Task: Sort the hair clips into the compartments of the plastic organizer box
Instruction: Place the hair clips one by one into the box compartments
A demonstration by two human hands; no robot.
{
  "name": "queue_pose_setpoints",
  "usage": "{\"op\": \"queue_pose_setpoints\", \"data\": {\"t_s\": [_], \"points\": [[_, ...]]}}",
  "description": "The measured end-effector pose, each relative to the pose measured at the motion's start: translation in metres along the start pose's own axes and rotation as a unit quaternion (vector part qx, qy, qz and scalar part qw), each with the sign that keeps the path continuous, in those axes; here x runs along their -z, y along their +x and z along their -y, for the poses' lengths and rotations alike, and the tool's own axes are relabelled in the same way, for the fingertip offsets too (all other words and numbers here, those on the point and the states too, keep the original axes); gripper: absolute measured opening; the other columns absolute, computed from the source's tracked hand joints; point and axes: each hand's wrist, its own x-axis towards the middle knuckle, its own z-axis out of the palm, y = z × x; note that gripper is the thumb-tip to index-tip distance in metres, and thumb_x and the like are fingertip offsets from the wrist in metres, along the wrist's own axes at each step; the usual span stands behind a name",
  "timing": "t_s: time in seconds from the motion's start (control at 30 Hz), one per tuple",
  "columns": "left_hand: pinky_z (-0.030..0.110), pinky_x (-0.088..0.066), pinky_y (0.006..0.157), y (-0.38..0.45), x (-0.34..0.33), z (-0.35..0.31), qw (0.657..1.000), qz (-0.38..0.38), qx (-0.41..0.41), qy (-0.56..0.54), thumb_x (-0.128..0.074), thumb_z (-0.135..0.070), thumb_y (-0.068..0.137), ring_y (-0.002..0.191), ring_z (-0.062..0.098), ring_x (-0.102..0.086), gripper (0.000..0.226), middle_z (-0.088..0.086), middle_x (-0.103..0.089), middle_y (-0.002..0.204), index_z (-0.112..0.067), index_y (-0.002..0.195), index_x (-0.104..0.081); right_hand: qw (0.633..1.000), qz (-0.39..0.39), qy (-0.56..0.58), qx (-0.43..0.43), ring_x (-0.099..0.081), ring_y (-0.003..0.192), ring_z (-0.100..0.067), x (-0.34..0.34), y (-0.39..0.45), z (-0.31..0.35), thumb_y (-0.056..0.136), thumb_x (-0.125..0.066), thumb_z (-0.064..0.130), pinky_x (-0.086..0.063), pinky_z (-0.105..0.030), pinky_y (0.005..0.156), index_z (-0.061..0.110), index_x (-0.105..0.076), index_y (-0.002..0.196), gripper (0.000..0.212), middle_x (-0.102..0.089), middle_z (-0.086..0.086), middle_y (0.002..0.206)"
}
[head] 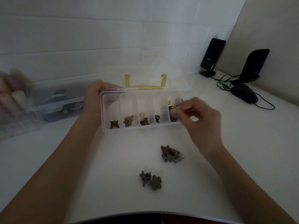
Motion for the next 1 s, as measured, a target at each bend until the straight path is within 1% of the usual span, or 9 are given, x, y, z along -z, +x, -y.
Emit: {"op": "queue_pose_setpoints", "data": {"t_s": [0.07,0.13,0.23,0.4,0.47,0.57,0.73,0.87,1.0], "points": [[0.02,-0.047,0.056,-0.001,-0.001,0.0,1.0,0.005,-0.002,-0.005,-0.046,-0.017,0.048,0.051,0.015,-0.056,0.02,0.002,-0.06,0.05,-0.007,0.048,-0.063,0.994,-0.099,0.017,-0.032,-0.066,0.076,-0.007,0.008,0.008,-0.005,0.08,-0.072,0.008,-0.053,-0.019,0.071,0.016,-0.064,0.077,0.012,-0.069,0.009,0.084],[0.019,-0.046,0.055,-0.002,-0.002,0.0,1.0,0.003,-0.001,-0.003,-0.045,-0.017,0.049,0.051,0.015,-0.055,0.02,0.002,-0.059,0.05,-0.006,0.054,-0.061,0.989,-0.138,0.013,-0.05,-0.066,0.085,-0.005,0.013,0.015,-0.015,0.082,-0.07,0.007,-0.054,-0.02,0.079,0.016,-0.063,0.08,0.012,-0.068,0.006,0.091],[0.018,-0.044,0.052,-0.002,-0.003,0.0,1.0,0.006,0.006,-0.004,-0.044,-0.017,0.05,0.05,0.016,-0.052,0.022,0.003,-0.057,0.05,-0.004,0.066,-0.051,0.991,-0.124,-0.002,-0.053,-0.067,0.083,-0.005,0.012,0.018,-0.026,0.08,-0.073,0.01,-0.053,-0.019,0.079,0.013,-0.06,0.084,0.014,-0.07,0.006,0.092],[0.019,-0.044,0.052,-0.008,-0.009,0.001,1.0,0.008,-0.01,-0.006,-0.044,-0.016,0.05,0.046,0.014,-0.053,0.018,0.002,-0.057,0.046,-0.009,0.041,-0.059,0.979,-0.125,-0.163,0.005,-0.046,0.09,0.014,0.006,0.018,-0.036,0.081,-0.071,0.023,-0.037,-0.006,0.081,0.02,-0.064,0.083,0.007,-0.068,-0.001,0.101],[0.02,-0.044,0.053,-0.007,-0.009,0.002,1.0,0.007,-0.014,0.007,-0.044,-0.016,0.051,0.048,0.014,-0.054,0.02,0.002,-0.059,0.047,-0.01,0.041,-0.061,0.966,-0.127,-0.221,0.037,-0.041,0.094,0.009,0.008,0.019,-0.041,0.084,-0.066,0.028,-0.04,-0.022,0.088,0.019,-0.07,0.089,0.01,-0.068,0.002,0.111],[0.021,-0.045,0.055,-0.006,-0.007,0.002,1.0,0.001,0.002,0.007,-0.045,-0.011,0.056,0.049,0.014,-0.055,0.02,0.003,-0.06,0.049,-0.008,0.047,-0.061,0.951,-0.109,-0.284,0.051,-0.039,0.111,-0.016,0.01,0.021,-0.046,0.089,-0.053,0.035,-0.039,-0.042,0.094,0.02,-0.072,0.096,0.025,-0.059,0.0,0.129],[0.021,-0.045,0.055,-0.006,-0.006,0.003,1.0,0.001,0.005,-0.012,-0.045,-0.014,0.05,0.046,0.013,-0.054,0.017,0.0,-0.057,0.046,-0.012,0.039,-0.058,0.947,-0.064,-0.311,0.049,-0.043,0.118,-0.026,0.013,0.019,-0.049,0.091,-0.054,0.023,-0.038,-0.043,0.095,0.024,-0.067,0.112,0.024,-0.05,0.0,0.139],[0.019,-0.045,0.054,-0.001,-0.003,0.003,1.0,0.001,0.007,-0.025,-0.047,-0.015,0.049,0.051,0.015,-0.051,0.011,0.003,-0.054,0.05,-0.006,0.054,-0.052,0.961,-0.072,-0.26,0.057,-0.043,0.113,-0.016,0.009,0.018,-0.04,0.09,-0.053,0.019,-0.035,-0.033,0.096,0.019,-0.06,0.115,0.026,-0.058,0.001,0.124],[0.019,-0.046,0.054,0.004,0.0,0.006,1.0,-0.008,0.001,-0.007,-0.037,-0.005,0.072,0.052,0.015,-0.052,0.015,0.004,-0.055,0.053,-0.006,0.065,-0.049,0.972,-0.037,-0.193,0.128,-0.046,0.08,-0.007,0.01,0.011,-0.026,0.088,-0.05,0.02,-0.037,-0.016,0.073,0.012,-0.062,0.089,0.015,-0.057,0.011,0.085]]}}
